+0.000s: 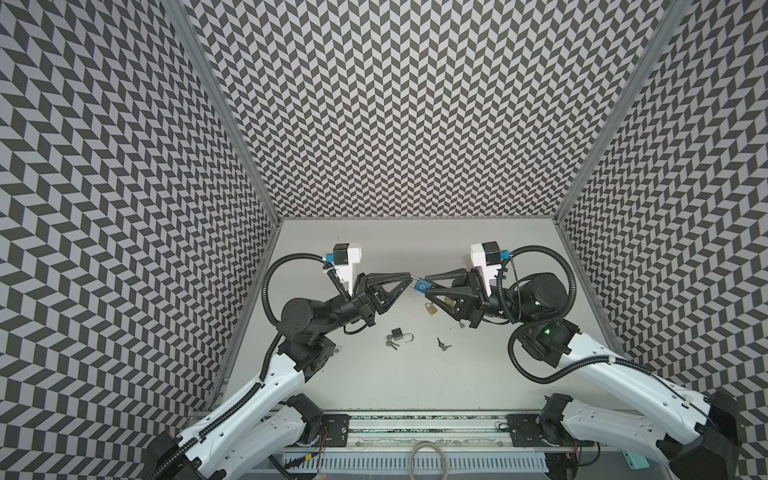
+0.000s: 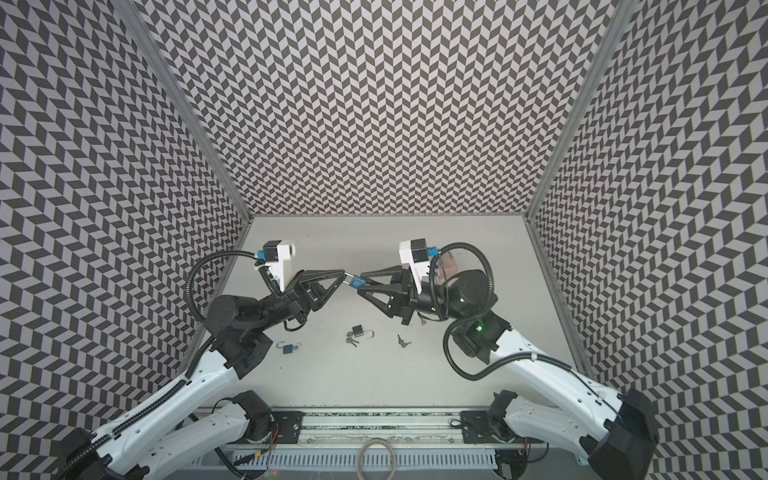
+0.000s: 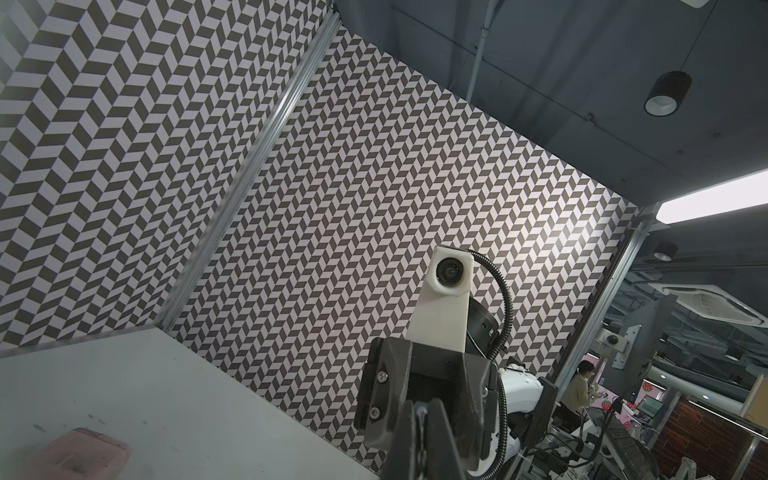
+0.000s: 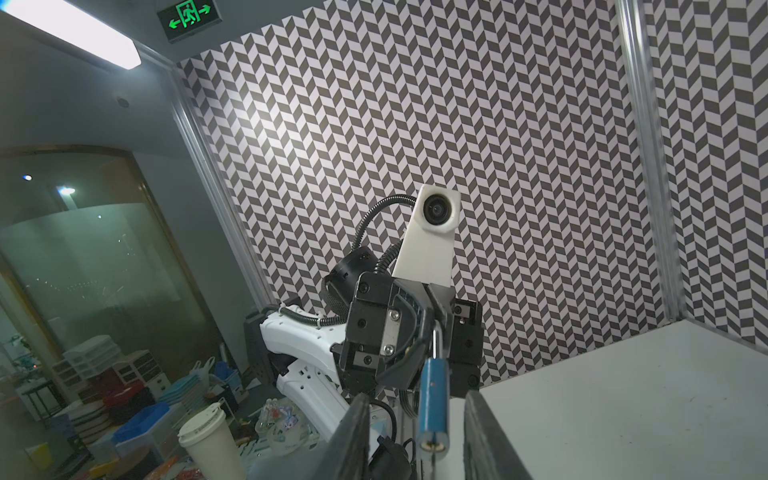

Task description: Lock with the key

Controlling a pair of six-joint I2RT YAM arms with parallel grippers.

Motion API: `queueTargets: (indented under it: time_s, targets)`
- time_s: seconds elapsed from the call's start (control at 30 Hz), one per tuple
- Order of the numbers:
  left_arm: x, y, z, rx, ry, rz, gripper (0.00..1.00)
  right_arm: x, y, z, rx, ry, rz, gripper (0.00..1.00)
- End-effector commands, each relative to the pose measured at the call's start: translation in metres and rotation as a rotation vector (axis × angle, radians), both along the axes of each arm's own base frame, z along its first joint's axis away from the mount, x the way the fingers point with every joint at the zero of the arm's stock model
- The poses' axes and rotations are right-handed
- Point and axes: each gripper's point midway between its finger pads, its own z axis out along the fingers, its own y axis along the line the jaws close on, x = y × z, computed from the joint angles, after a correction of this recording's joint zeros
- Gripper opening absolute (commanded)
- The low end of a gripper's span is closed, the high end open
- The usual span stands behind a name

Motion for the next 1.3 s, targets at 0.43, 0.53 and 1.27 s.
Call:
queueTargets:
  time_s: [0.43,0.53,1.27]
  targets:
    - [-0.004,0.006,0.008,-0.04,-0.027,0.003,0.0,-0.002,0.003,0.018,0.079,-0.003,0.004,0.37]
    - [-0.005,0.006,0.007,-0.041,-0.027,0.0,0.0,-0.001,0.004,0.018,0.076,0.004,0.003,0.34]
    - [0.021,0.01,-0.004,0.077,0.011,0.134,0.53,0.012,-0.002,0.013,-0.039,-0.003,-0.084,0.0]
